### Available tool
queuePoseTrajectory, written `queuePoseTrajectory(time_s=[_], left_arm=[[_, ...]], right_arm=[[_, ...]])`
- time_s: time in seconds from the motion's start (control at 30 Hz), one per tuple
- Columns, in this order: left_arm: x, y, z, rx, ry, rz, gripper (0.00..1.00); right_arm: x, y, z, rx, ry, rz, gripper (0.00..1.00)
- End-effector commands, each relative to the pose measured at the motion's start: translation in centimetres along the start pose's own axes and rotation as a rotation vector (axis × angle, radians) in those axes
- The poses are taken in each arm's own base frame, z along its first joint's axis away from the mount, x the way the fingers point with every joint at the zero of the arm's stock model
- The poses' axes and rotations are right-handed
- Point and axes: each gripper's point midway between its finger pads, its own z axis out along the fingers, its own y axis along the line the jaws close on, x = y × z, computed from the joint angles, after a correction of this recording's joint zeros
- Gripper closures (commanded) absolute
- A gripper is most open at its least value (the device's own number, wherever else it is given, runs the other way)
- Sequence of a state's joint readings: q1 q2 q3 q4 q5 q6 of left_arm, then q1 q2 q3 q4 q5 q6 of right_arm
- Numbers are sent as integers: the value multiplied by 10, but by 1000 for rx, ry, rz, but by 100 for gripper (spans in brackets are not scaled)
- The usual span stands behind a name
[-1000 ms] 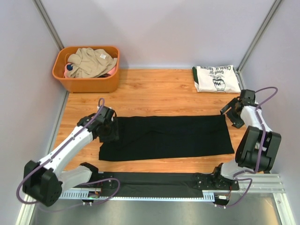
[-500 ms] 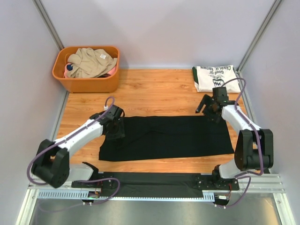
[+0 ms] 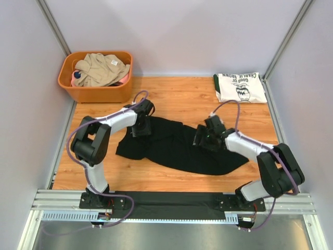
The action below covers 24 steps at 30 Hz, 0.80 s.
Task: Fold and stack the t-shirts
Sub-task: Fold the tshirt
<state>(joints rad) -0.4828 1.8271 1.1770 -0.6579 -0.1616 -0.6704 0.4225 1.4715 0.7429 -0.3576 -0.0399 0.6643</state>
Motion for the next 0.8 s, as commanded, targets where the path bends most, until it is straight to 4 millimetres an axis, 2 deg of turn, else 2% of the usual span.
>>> queuePoseTrajectory(time_s=[0.0, 0.03, 0.07, 0.1, 0.13, 0.17, 0.2, 0.23, 0.27, 0.3, 0.33, 0.37, 0.4, 0.43, 0.47, 0.5, 0.53, 0.57, 0.6, 0.63, 0.67, 0.7, 0.73, 0.77], left_arm=[[-26, -12, 31, -55, -17, 28, 46], [-50, -32, 36, -31, -31, 27, 46], [-61, -45, 36, -3, -25, 37, 46], [-97, -71, 18, 58, -76, 36, 46], [-98, -86, 32, 90, -36, 55, 46], [-111, -101, 30, 128, -46, 67, 46], [-146, -129, 3, 224, -122, 109, 45], [-149, -146, 10, 280, -109, 149, 44], [-154, -167, -7, 381, -109, 183, 43], [-175, -190, -42, 469, -199, 255, 40], [-183, -198, -68, 503, -256, 288, 37], [-191, -200, -89, 512, -314, 313, 34], [-201, -200, -133, 543, -399, 340, 29], [-204, -198, -153, 562, -436, 352, 27], [-204, -191, -164, 551, -459, 358, 25], [-209, -177, -208, 557, -539, 362, 23], [-212, -163, -222, 523, -575, 341, 21], [-206, -145, -218, 485, -555, 324, 21], [-205, -124, -254, 488, -609, 291, 21], [-200, -108, -260, 465, -609, 252, 21], [-186, -92, -247, 438, -559, 234, 21], [-183, -64, -272, 419, -606, 188, 22], [-174, -49, -274, 395, -604, 174, 22], [-157, -32, -255, 347, -554, 166, 22]], right_arm=[[106, 31, -9, -56, 214, 3, 22], [119, 46, -19, -93, 215, -11, 22], [128, 60, -25, -108, 196, -13, 22], [158, 79, -40, -145, 222, -113, 21], [159, 103, -56, -172, 214, -140, 20], [159, 112, -62, -171, 191, -181, 19], [164, 123, -74, -183, 189, -229, 18], [147, 141, -87, -198, 129, -239, 17], [142, 137, -96, -175, 116, -278, 17], [135, 141, -104, -189, 92, -297, 16], [117, 148, -122, -211, 23, -301, 15], [105, 148, -130, -207, -19, -333, 15], [90, 148, -137, -195, -77, -344, 14], [81, 145, -142, -175, -97, -358, 14], [63, 150, -148, -175, -137, -353, 14], [53, 150, -146, -162, -154, -383, 14], [44, 151, -144, -154, -162, -391, 14], [24, 153, -137, -126, -182, -371, 15], [14, 154, -132, -114, -190, -409, 16], [-5, 153, -124, -101, -201, -396, 16], [-21, 165, -125, -118, -219, -392, 16], [-24, 164, -102, -79, -181, -431, 16], [-33, 168, -95, -76, -173, -436, 16], [-41, 162, -66, -24, -131, -438, 17]])
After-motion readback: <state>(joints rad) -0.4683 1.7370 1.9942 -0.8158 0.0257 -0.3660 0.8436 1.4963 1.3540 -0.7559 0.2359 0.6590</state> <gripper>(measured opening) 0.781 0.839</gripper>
